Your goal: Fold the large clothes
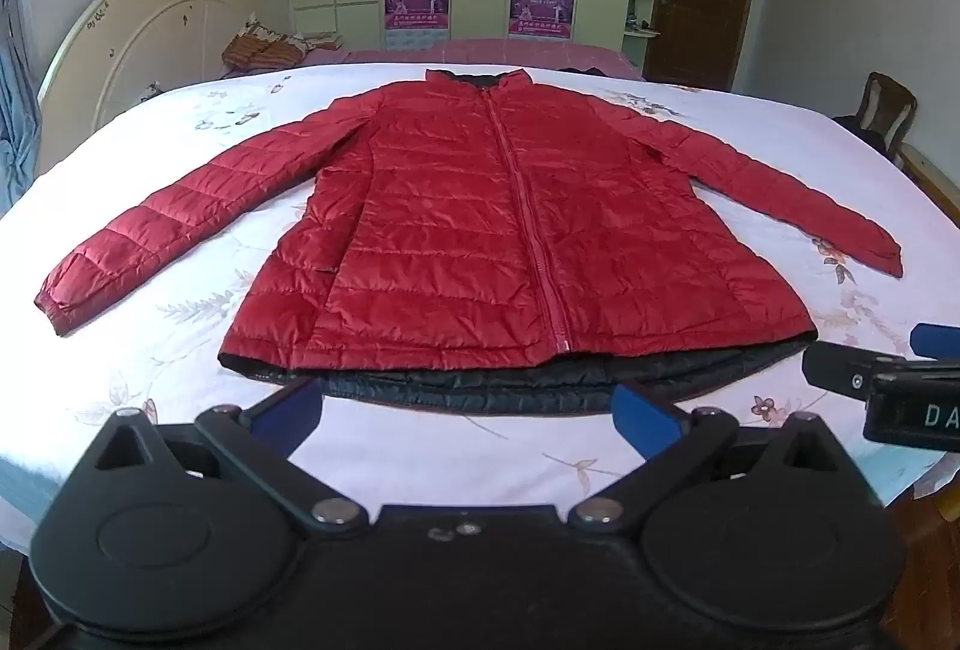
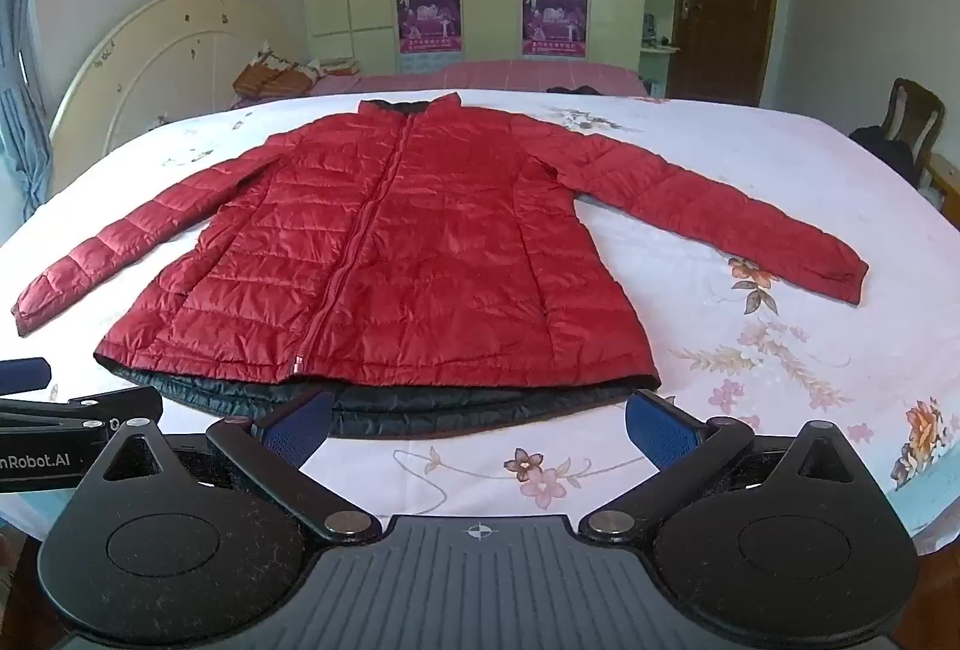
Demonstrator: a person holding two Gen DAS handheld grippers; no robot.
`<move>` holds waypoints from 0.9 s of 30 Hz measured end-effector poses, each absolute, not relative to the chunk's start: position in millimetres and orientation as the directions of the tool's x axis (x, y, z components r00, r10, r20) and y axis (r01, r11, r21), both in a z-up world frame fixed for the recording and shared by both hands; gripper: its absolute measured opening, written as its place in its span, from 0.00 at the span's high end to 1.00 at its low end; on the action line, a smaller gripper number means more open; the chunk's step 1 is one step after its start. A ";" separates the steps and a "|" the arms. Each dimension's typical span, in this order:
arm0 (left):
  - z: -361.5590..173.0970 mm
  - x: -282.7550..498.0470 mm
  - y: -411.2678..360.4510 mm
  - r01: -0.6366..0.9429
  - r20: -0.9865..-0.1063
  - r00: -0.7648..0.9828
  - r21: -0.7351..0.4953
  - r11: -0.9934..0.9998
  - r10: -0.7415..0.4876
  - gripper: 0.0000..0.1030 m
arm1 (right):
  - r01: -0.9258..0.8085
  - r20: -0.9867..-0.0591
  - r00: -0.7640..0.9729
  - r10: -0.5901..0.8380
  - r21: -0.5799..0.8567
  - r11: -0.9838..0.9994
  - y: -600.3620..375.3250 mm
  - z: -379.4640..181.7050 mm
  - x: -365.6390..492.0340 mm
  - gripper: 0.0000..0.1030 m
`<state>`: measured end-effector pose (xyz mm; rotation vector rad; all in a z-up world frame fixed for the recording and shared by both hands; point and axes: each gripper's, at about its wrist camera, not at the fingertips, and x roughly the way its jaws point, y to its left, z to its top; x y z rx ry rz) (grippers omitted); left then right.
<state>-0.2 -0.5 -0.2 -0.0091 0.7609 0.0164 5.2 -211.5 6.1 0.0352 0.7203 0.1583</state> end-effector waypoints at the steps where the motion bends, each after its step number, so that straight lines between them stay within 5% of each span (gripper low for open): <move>1: -0.2 -0.3 -0.6 -0.018 -0.690 0.724 -0.002 1.000 0.012 0.00 | -0.133 -0.653 0.741 0.157 0.087 0.987 -211.6 6.1 5.0 0.00; 27: 0.4 4.1 6.5 -0.024 -0.689 0.724 0.000 1.000 0.018 0.00 | -0.132 -0.651 0.742 0.158 0.088 0.987 -210.5 6.6 6.3 0.00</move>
